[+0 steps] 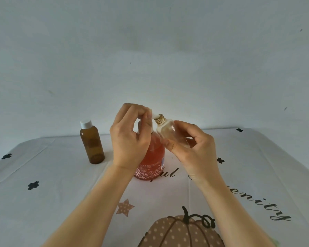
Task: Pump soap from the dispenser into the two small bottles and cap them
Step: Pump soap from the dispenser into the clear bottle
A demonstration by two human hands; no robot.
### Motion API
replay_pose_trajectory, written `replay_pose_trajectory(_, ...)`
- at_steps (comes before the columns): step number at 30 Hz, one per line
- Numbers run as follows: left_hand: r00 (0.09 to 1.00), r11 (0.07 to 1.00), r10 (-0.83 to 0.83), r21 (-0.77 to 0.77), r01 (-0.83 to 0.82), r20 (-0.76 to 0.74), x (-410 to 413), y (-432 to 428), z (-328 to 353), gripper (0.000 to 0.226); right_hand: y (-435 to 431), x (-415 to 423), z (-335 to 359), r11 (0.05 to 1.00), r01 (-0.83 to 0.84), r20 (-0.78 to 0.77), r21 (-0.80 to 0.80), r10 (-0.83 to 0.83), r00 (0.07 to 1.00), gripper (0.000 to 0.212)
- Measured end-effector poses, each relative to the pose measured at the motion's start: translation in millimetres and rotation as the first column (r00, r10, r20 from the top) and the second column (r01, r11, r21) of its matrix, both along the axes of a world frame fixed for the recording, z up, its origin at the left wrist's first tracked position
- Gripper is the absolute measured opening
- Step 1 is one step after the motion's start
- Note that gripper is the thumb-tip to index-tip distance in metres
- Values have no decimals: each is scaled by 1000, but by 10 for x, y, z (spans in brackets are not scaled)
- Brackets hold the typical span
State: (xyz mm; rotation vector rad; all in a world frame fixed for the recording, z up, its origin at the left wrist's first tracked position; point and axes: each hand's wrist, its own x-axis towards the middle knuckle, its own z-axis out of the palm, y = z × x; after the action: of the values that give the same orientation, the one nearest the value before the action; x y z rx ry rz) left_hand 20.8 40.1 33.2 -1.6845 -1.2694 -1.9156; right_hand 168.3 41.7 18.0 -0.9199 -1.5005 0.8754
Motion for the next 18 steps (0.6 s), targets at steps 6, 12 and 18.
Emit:
replay_pose_trajectory(6, 1000, 999, -25, -37, 25, -8, -12, -26, 145, 10, -64, 32, 149, 981, -175, -120, -78, 165, 979, 34)
replay_pose_trajectory(12, 1000, 999, -27, -22, 27, -12, -34, -26, 126, 9, -98, 23, 184, 970, -223, -148, -92, 208, 967, 31)
replay_pose_trajectory(18, 1000, 1000, -15, -3, 15, 12, -5, 7, 3, 8, -68, 22, 117, 973, -206, -132, -106, 192, 973, 26)
